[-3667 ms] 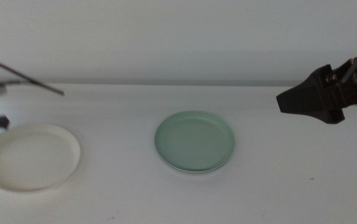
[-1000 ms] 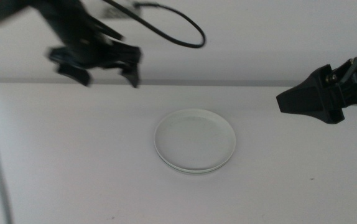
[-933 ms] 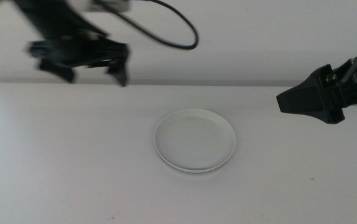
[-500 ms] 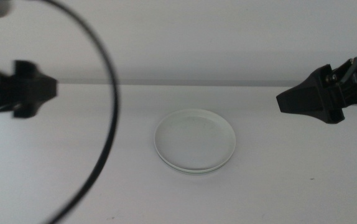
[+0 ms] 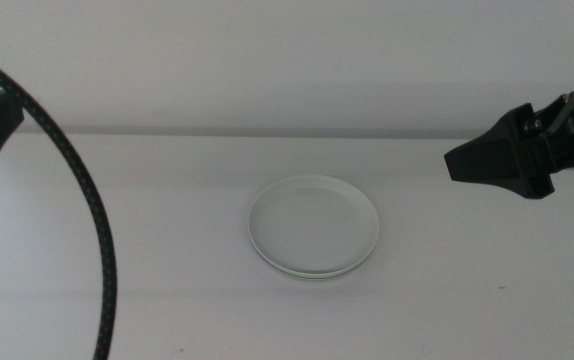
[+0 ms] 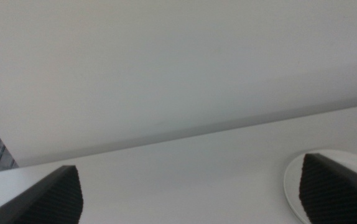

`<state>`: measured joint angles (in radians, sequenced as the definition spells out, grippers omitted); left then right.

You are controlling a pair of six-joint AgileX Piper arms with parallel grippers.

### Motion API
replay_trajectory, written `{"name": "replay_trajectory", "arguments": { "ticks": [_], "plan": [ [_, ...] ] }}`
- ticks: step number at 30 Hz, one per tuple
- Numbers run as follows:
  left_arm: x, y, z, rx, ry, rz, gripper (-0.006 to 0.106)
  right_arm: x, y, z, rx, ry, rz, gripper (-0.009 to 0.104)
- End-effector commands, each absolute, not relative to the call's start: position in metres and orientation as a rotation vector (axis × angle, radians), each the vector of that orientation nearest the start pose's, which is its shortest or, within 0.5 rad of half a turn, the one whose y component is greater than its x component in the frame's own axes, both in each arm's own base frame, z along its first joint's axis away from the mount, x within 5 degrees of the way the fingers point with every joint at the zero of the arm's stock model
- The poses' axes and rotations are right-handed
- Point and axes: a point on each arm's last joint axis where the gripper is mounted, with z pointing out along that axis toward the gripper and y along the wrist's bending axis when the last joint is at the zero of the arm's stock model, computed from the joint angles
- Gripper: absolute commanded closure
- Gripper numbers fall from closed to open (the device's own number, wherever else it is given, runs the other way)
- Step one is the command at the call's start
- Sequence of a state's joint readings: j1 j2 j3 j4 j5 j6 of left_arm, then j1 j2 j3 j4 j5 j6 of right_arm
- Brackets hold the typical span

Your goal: Stack the three bowls on top of each other.

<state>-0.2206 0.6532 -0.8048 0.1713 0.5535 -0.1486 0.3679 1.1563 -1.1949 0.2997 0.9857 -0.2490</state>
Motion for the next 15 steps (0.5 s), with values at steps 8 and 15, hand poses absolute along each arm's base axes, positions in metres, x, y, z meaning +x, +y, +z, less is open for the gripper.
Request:
{"name": "replay_trajectory", "arguments": {
  "ticks": [8, 15],
  "plan": [
    [0.123, -0.019, 0.380, 0.136, 1.841, -0.077, 0.007, 0.204, 0.101, 0.379, -0.666, 2.342, 0.398, 0.002],
    [0.123, -0.021, 0.366, 0.121, 1.867, -0.118, 0.007, 0.190, 0.089, 0.370, -0.690, 2.322, 0.285, 0.002]
  ]
}}
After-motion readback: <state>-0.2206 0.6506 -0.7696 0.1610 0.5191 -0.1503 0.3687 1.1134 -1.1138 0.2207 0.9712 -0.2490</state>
